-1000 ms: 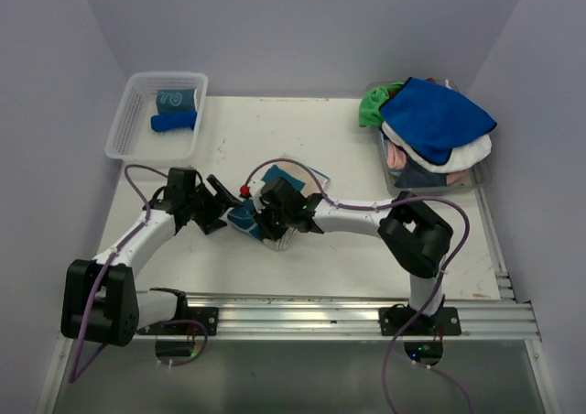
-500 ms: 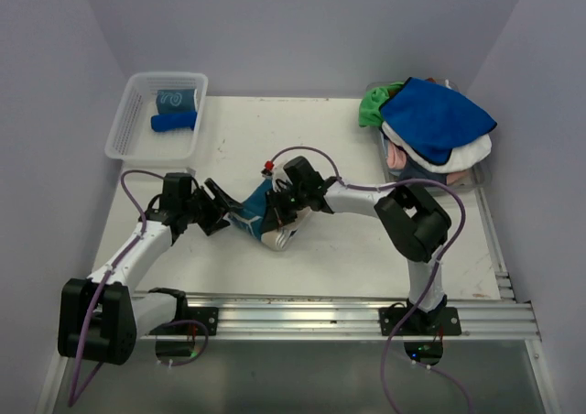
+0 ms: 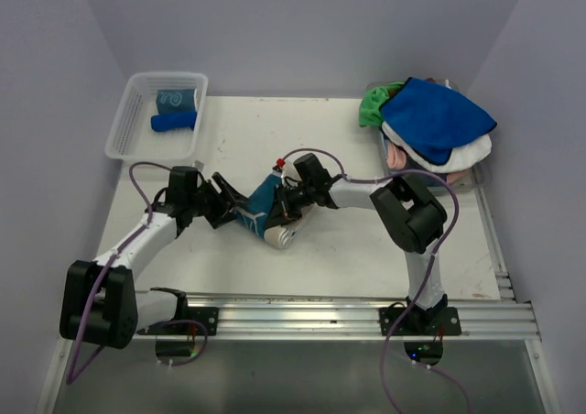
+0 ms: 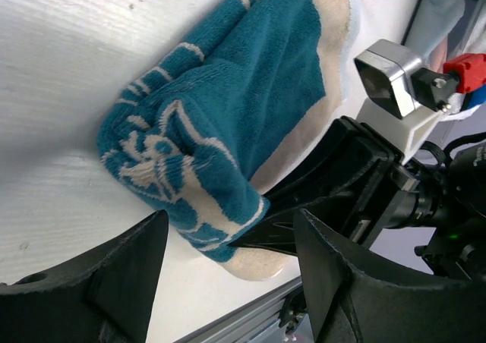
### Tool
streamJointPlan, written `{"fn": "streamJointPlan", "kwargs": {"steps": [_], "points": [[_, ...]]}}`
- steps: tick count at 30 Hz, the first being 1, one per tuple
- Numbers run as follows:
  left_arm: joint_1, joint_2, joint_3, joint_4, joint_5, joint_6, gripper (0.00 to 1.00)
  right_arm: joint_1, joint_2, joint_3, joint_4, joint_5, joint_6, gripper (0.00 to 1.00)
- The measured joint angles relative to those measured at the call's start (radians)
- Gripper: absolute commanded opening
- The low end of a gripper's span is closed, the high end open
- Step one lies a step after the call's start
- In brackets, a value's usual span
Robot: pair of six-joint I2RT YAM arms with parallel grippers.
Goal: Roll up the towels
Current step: Roll the towel
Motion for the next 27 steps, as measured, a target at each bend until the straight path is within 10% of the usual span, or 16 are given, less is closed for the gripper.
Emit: {"fn": "streamJointPlan", "kwargs": {"steps": [18, 27], "points": [[-0.053, 0.182, 0.101, 0.095, -0.020, -0.002, 0.68, -0.002, 0.039, 0.011, -0.002, -0.019, 0.011, 0.00], [-0.073, 0.354, 0.198, 0.082, -0.054, -0.002, 0.67, -0.005, -0.001, 0.011, -0.079, 0.074, -0.039, 0.55]]}}
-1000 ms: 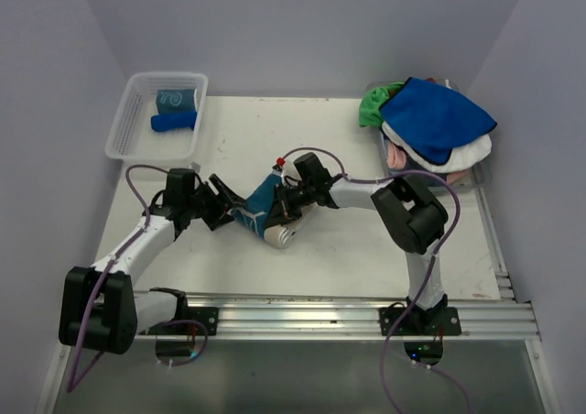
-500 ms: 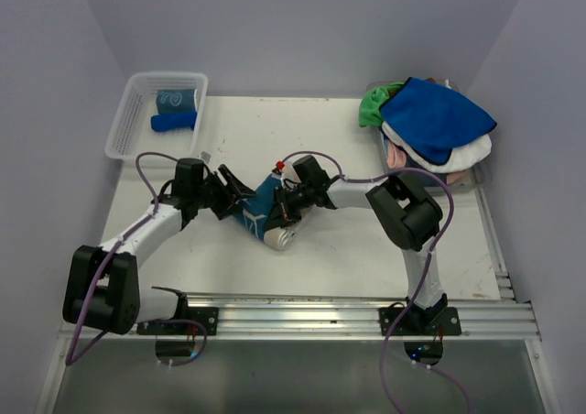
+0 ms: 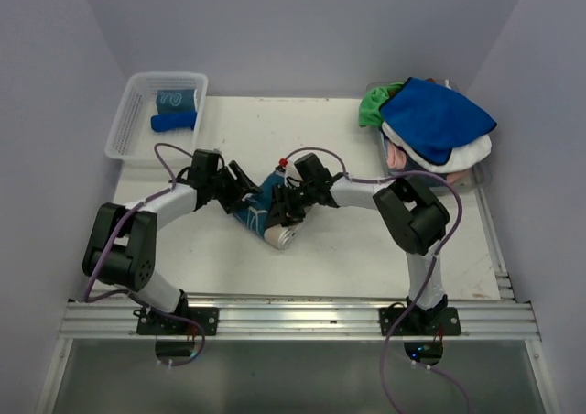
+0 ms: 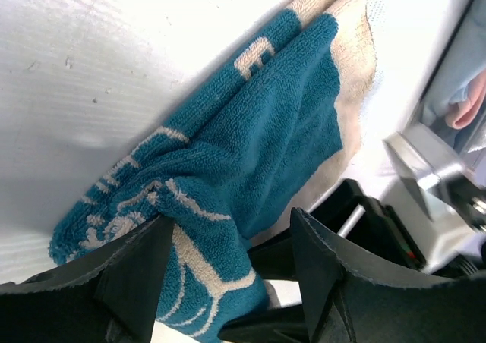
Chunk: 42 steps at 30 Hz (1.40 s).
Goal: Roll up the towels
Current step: Roll the towel
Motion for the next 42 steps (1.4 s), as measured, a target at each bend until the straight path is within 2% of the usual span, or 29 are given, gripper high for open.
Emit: {"fn": "streamJointPlan", "kwargs": {"steps": [5, 10, 16, 20, 30, 42], "points": [[-0.006, 0.040, 0.034, -0.011, -0.009, 0.001, 0.67, 0.021, -0.165, -0.048, -0.108, 0.205, -0.075, 0.63], [-0.012, 0.051, 0.046, -0.021, -0.019, 0.005, 0.67, 0.150, -0.323, -0.040, -0.220, 0.523, -0.195, 0.64], [-0.012, 0.056, 0.052, -0.028, -0.019, 0.019, 0.67, 0.336, -0.333, 0.031, -0.283, 0.821, -0.336, 0.64], [-0.013, 0.060, 0.059, -0.036, -0.019, 0.021, 0.67, 0.401, -0.291, 0.089, -0.315, 0.945, -0.420, 0.63], [-0.013, 0.062, 0.061, -0.039, -0.019, 0.027, 0.67, 0.443, -0.273, 0.100, -0.325, 1.102, -0.497, 0.63], [-0.013, 0.062, 0.061, -0.040, -0.019, 0.027, 0.67, 0.476, -0.270, 0.100, -0.308, 1.045, -0.542, 0.63]]}}
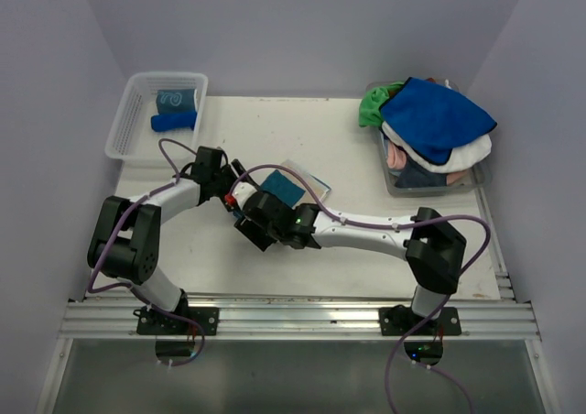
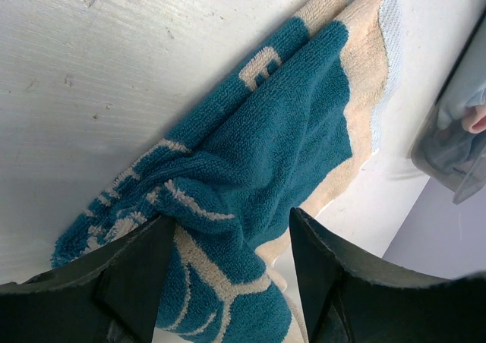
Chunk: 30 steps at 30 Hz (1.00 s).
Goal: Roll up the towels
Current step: Roll the towel
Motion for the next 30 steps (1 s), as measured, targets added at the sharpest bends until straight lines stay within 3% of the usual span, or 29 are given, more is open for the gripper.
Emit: {"fn": "streamJointPlan", "kwargs": {"steps": [14, 23, 26, 29, 30], "points": [[0.000, 0.000, 0.001, -0.001, 0.000, 0.000, 0.67, -0.098, 0.107, -0.002, 0.028, -0.025, 0.002, 0.63], [-0.004, 0.000, 0.009, -0.010, -0.001, 0.003, 0.68, -0.100, 0.156, -0.042, 0.103, 0.007, 0.006, 0.66], [-0.005, 0.000, 0.018, -0.022, -0.002, 0.004, 0.68, -0.100, 0.163, -0.064, 0.141, 0.032, 0.008, 0.61], [-0.005, 0.000, 0.032, -0.042, -0.003, 0.010, 0.73, -0.098, 0.163, -0.083, 0.173, 0.063, 0.017, 0.45], [-0.005, 0.000, 0.039, -0.051, -0.003, 0.010, 0.77, -0.098, 0.163, -0.089, 0.183, 0.072, 0.024, 0.33]]}}
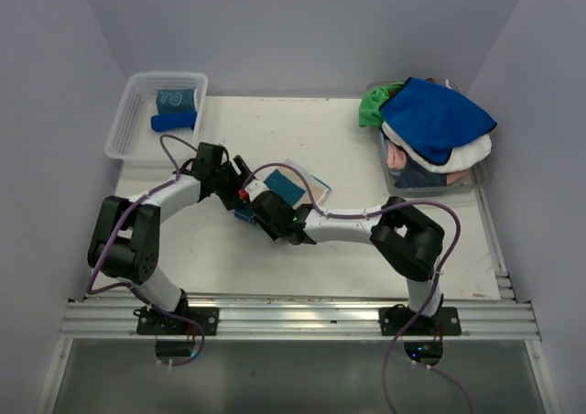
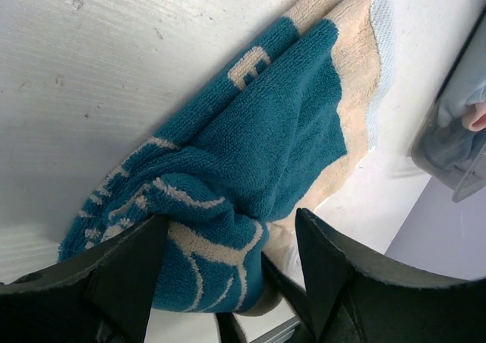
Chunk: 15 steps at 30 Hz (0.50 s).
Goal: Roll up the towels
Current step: Roll the towel
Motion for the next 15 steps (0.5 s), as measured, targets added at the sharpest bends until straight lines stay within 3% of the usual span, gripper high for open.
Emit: {"fn": "streamJointPlan", "kwargs": {"steps": [2, 3, 6, 15], "points": [[0.000, 0.000, 0.013, -0.014, 0.001, 0.001, 0.82, 0.000, 0.000, -0.009, 0.019, 0.013, 0.014, 0.22], [0.000, -0.003, 0.018, -0.021, 0.001, 0.001, 0.82, 0.000, -0.002, -0.015, 0.030, 0.015, 0.021, 0.11], [0.000, -0.024, 0.025, -0.050, -0.003, 0.002, 0.86, -0.008, -0.012, -0.033, 0.053, -0.006, 0.039, 0.00], [0.032, -0.158, 0.039, -0.131, -0.018, 0.007, 0.89, -0.159, -0.075, -0.099, 0.111, -0.336, 0.145, 0.00]]}}
